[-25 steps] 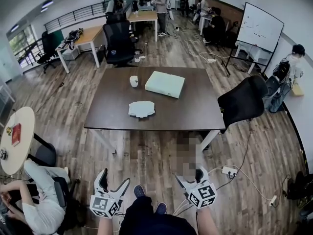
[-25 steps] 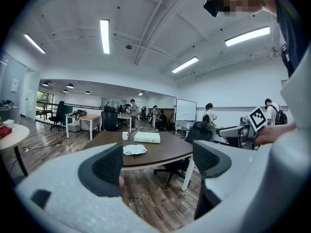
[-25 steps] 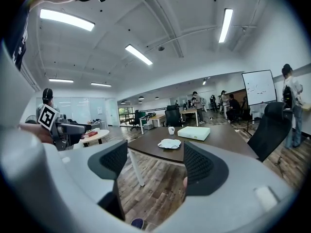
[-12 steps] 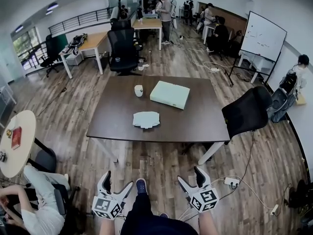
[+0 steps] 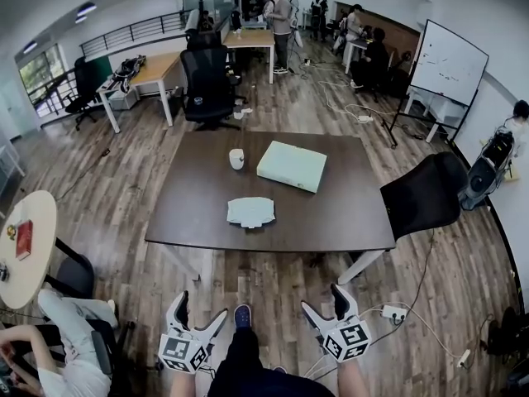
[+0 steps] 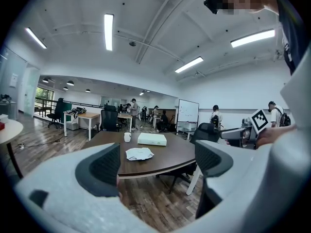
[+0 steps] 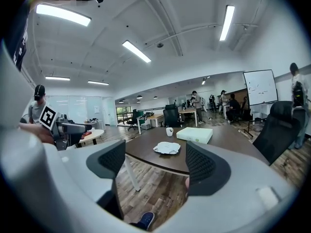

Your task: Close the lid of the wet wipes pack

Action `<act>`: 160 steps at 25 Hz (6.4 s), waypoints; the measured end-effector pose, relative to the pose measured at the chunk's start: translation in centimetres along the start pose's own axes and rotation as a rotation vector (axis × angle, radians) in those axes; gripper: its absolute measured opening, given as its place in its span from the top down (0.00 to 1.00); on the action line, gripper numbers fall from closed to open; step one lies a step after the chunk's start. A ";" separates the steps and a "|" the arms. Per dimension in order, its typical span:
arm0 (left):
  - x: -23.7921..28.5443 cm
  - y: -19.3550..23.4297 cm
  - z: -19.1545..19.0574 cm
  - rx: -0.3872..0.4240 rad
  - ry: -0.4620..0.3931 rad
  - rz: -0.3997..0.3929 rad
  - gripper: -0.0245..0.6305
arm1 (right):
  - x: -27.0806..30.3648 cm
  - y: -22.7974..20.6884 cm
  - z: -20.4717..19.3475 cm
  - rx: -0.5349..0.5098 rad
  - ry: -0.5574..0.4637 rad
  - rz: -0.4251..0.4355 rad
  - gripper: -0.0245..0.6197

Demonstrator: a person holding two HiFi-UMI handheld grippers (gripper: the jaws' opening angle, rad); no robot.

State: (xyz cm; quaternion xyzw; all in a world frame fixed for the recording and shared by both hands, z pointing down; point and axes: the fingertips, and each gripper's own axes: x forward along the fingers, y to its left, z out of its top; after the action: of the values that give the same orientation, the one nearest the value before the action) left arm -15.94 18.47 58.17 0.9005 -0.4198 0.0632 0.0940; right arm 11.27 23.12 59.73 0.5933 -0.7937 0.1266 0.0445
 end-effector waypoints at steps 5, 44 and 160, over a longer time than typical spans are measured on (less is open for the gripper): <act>2.7 1.6 -0.3 -0.016 0.009 -0.006 0.24 | 2.8 -1.3 0.0 0.015 0.011 0.000 0.34; 24.5 18.5 8.6 0.000 0.018 -0.156 0.24 | 26.8 -6.5 10.2 0.098 -0.041 -0.076 0.34; 30.8 22.1 8.8 -0.061 0.039 0.170 0.23 | 51.3 -10.2 -17.3 -0.731 0.722 0.524 0.23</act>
State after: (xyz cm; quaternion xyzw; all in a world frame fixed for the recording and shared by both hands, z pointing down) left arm -12.90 -20.31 58.08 0.8569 -0.4947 0.0757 0.1238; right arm 4.62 -22.88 89.24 0.2424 -0.8408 0.0453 0.4818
